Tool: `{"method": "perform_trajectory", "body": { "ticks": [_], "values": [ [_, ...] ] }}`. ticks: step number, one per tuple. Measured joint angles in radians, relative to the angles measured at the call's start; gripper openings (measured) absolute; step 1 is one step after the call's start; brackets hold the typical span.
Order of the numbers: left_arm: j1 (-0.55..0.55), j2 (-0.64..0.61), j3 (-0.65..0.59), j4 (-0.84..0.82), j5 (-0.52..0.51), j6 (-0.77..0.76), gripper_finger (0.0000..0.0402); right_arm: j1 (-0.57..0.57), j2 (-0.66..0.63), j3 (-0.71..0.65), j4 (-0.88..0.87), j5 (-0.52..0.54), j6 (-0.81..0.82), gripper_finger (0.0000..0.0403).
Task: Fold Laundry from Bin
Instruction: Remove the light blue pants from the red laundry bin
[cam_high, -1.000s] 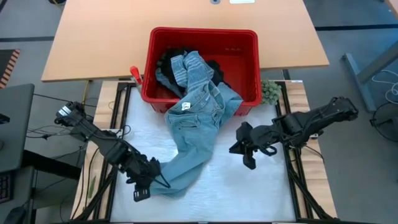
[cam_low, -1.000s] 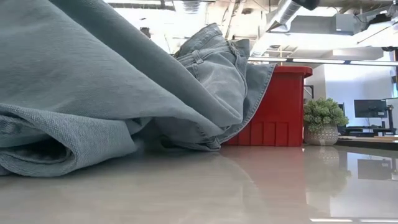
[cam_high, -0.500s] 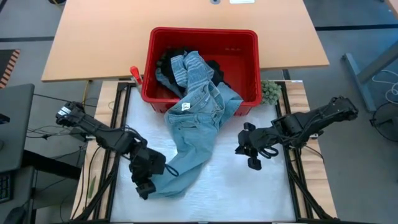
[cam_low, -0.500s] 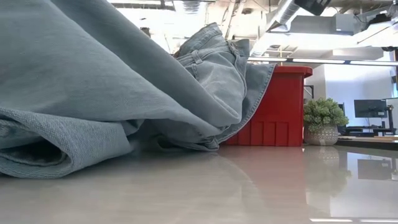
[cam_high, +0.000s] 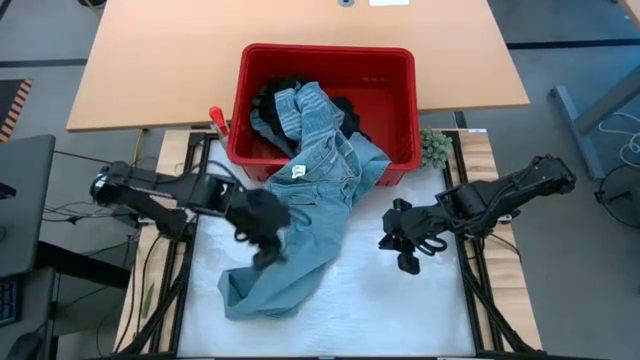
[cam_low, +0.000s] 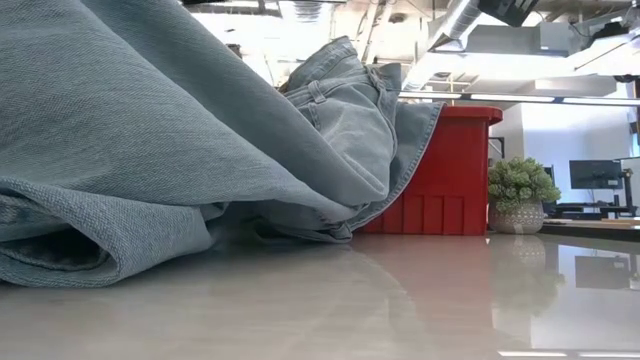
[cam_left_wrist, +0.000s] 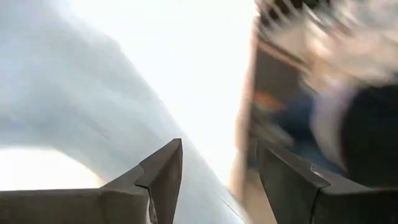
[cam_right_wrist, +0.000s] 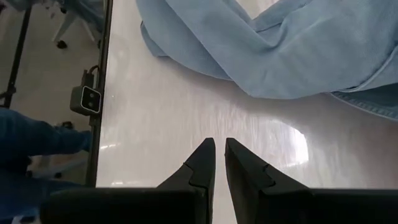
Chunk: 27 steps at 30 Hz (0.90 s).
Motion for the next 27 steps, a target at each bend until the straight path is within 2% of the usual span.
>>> {"method": "perform_trajectory", "body": {
  "ticks": [3,6,9,11,14,20,27],
  "values": [
    [0.024,0.000,0.000,0.060,-0.251,0.179,0.0190,0.000,0.008,0.000,0.021,0.000,0.023,0.0066],
    [0.027,0.002,0.001,0.081,-0.427,0.366,0.0190,0.000,0.016,0.000,0.028,-0.003,0.051,0.0066],
    [0.027,0.002,0.001,0.080,-0.603,0.477,0.0190,0.007,0.017,0.000,0.031,-0.003,0.078,0.0066],
    [0.034,0.002,-0.006,0.087,-0.670,0.538,0.0190,0.007,0.021,0.000,0.041,-0.003,0.084,0.0066],
    [0.057,0.002,-0.035,0.081,-0.681,0.567,0.0190,0.013,0.022,0.000,0.042,-0.003,0.085,0.0066],
    [0.132,0.004,-0.127,0.036,-0.685,0.487,0.0190,0.013,0.022,0.000,0.042,-0.003,0.084,0.0066],
    [0.179,0.005,-0.211,0.047,-0.684,0.493,0.0190,0.011,0.022,0.000,0.042,-0.003,0.076,0.0066]
  ]
}}
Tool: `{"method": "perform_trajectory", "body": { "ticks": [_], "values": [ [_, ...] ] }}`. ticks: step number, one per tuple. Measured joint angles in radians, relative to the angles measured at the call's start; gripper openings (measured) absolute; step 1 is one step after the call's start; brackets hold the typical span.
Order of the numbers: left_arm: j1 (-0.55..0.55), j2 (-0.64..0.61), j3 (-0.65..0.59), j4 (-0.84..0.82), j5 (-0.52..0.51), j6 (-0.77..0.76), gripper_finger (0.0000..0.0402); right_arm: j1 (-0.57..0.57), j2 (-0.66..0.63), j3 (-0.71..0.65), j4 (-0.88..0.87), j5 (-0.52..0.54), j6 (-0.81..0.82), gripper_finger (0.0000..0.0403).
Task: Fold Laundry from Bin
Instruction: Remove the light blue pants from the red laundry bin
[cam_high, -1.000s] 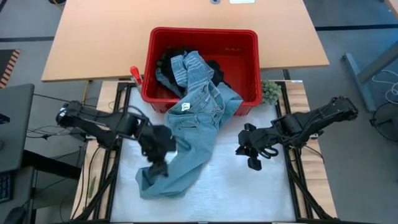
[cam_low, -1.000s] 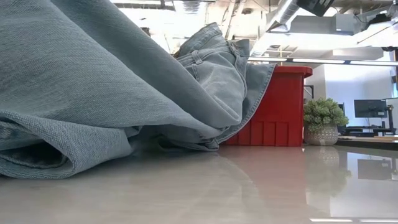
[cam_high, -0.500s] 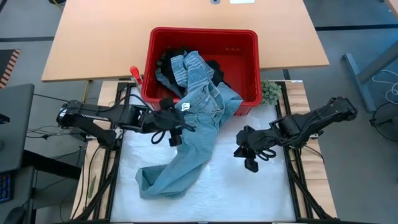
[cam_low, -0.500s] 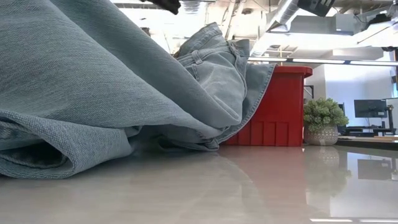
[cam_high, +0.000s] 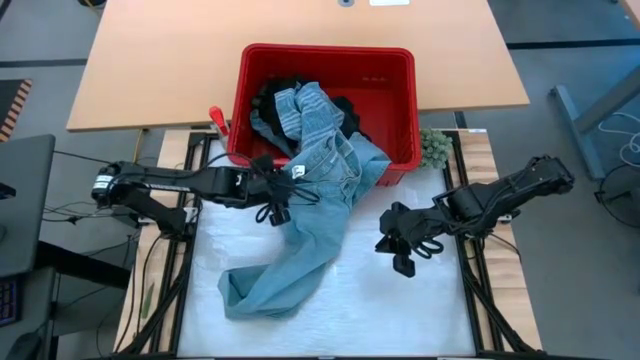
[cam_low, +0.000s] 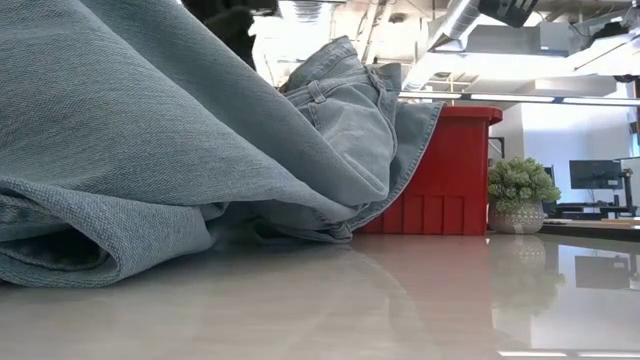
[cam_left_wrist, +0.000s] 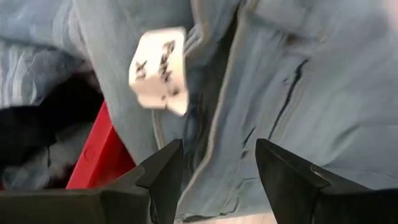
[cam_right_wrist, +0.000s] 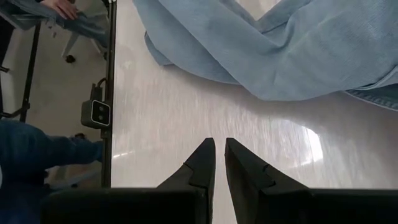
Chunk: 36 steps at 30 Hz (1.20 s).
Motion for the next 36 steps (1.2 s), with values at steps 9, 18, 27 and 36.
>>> {"method": "perform_trajectory", "body": {
  "ticks": [9,18,27,36],
  "values": [
    [0.055,-0.001,-0.086,0.048,0.124,0.032,0.0190,0.000,0.000,0.000,0.000,0.001,-0.028,0.0066],
    [0.094,-0.001,-0.150,0.064,0.249,-0.032,0.0106,-0.007,0.000,0.000,-0.001,0.003,-0.030,0.0066],
    [0.060,-0.022,-0.105,0.045,0.526,-0.174,0.0005,-0.004,0.000,0.000,-0.001,0.003,-0.022,0.0066],
    [-0.100,-0.071,0.172,0.068,0.680,-0.184,0.0002,0.040,0.000,0.000,-0.068,-0.002,-0.018,0.0066]
  ]
}}
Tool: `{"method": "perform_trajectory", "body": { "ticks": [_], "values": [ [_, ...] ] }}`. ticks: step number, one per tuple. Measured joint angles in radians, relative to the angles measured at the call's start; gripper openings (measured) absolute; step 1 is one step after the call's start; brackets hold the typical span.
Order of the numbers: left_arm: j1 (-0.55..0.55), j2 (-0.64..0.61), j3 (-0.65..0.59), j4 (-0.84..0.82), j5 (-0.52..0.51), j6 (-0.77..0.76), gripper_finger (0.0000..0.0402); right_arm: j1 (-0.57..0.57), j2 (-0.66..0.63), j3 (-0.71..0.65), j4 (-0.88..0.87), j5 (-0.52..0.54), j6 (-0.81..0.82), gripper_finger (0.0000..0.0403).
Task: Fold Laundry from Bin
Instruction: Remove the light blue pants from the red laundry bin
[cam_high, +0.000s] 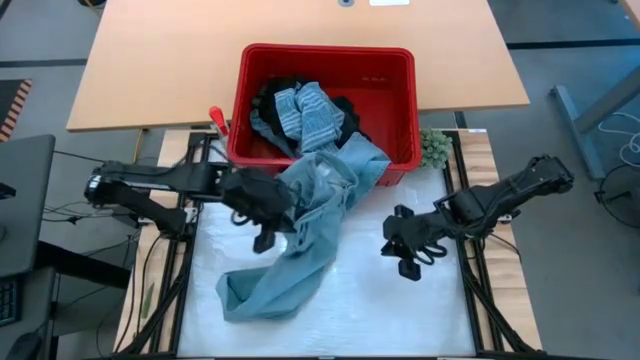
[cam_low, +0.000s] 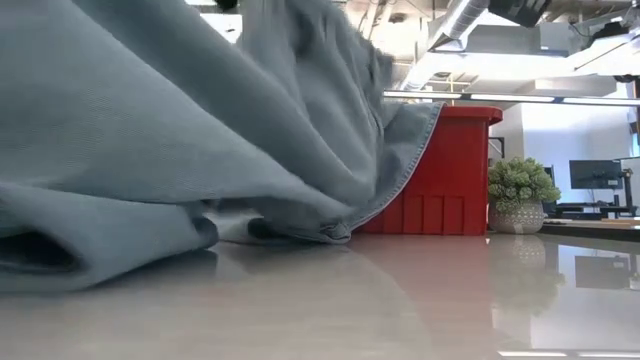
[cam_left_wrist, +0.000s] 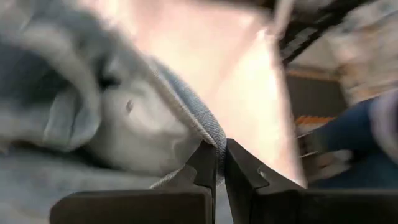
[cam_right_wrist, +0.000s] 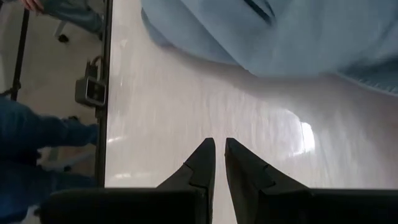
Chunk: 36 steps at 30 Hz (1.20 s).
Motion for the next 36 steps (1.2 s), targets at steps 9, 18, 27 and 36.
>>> {"method": "perform_trajectory", "body": {
  "ticks": [9,18,27,36],
  "values": [
    [-0.219,0.003,0.153,0.056,0.026,-0.103,0.0000,0.025,-0.001,-0.050,0.234,0.273,0.036,0.0066],
    [-0.392,0.037,0.123,-0.102,-0.073,-0.325,0.0000,-0.113,0.044,-0.144,0.563,0.112,0.032,0.0113],
    [-0.480,0.042,-0.048,-0.042,-0.075,-0.570,0.0000,-0.196,0.281,-0.142,0.809,-0.155,0.006,0.0266],
    [-0.606,0.042,-0.188,0.215,-0.027,-0.779,0.0000,-0.197,0.543,-0.032,0.907,-0.193,-0.119,0.0302]
  ]
}}
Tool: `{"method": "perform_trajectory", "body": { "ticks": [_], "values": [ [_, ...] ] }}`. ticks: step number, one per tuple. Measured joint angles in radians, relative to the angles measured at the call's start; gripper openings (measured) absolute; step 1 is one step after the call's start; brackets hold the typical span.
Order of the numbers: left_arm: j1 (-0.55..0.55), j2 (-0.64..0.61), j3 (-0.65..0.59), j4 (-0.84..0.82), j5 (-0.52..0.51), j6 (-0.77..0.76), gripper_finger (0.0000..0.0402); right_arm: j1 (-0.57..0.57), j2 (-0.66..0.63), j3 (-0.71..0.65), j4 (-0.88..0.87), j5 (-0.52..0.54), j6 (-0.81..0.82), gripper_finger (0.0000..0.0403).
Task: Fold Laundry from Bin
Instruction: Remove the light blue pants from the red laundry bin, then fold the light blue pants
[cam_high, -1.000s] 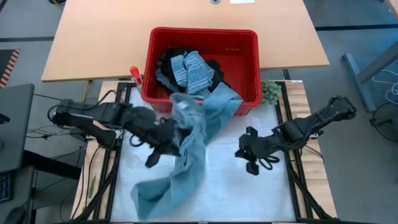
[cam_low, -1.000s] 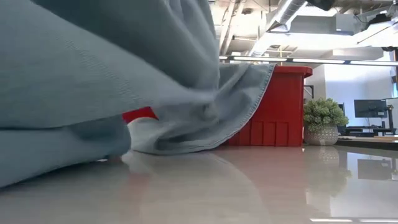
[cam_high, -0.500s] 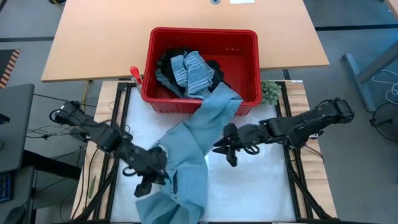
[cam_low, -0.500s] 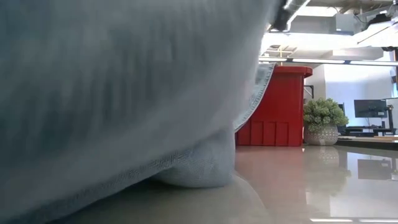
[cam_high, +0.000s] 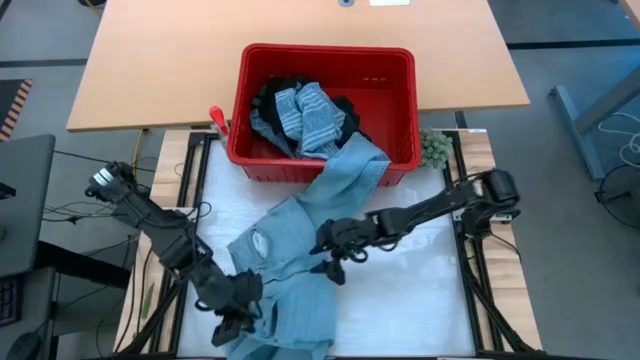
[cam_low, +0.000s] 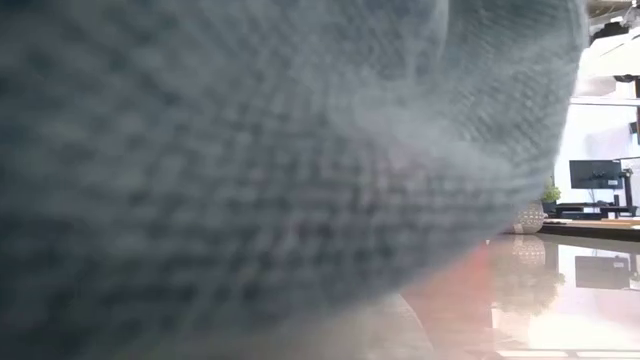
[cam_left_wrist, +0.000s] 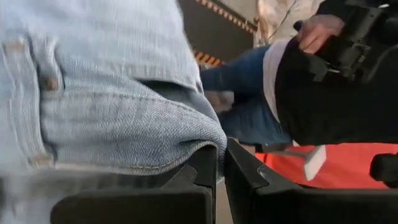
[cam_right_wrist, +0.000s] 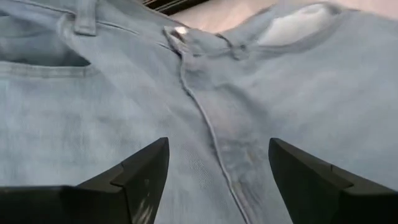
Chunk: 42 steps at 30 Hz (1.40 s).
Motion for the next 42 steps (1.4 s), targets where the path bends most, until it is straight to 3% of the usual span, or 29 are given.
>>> {"method": "perform_trajectory", "body": {
  "ticks": [9,13,19,24,30,33,38,42],
  "values": [
    [-0.069,0.024,-0.114,0.137,-0.053,-0.204,0.0003,0.000,0.215,0.145,0.008,-0.135,-0.025,0.0302],
    [-0.075,0.052,-0.123,0.139,-0.121,-0.279,0.0039,-0.008,0.255,0.198,-0.025,-0.220,-0.001,0.0302],
    [-0.059,0.060,-0.122,0.097,0.048,-0.233,0.0133,-0.023,0.241,0.230,-0.172,-0.258,-0.007,0.0302],
    [0.022,0.037,-0.122,0.033,0.046,-0.066,0.0193,-0.057,0.193,0.237,-0.305,-0.290,-0.046,0.0302],
    [0.131,-0.010,-0.122,0.023,0.258,0.005,0.0209,-0.094,0.093,0.237,-0.387,-0.305,-0.070,0.0302],
    [0.151,-0.037,-0.122,0.016,0.315,0.039,0.0209,-0.109,0.037,0.238,-0.386,-0.305,-0.086,0.0302],
    [0.141,-0.083,-0.121,-0.066,0.264,0.076,0.0209,-0.126,0.004,0.238,-0.339,-0.271,-0.111,0.0302],
    [0.103,-0.093,-0.122,-0.141,0.116,0.053,0.0209,-0.126,0.037,0.238,-0.223,-0.220,-0.163,0.0302]
  ]
}}
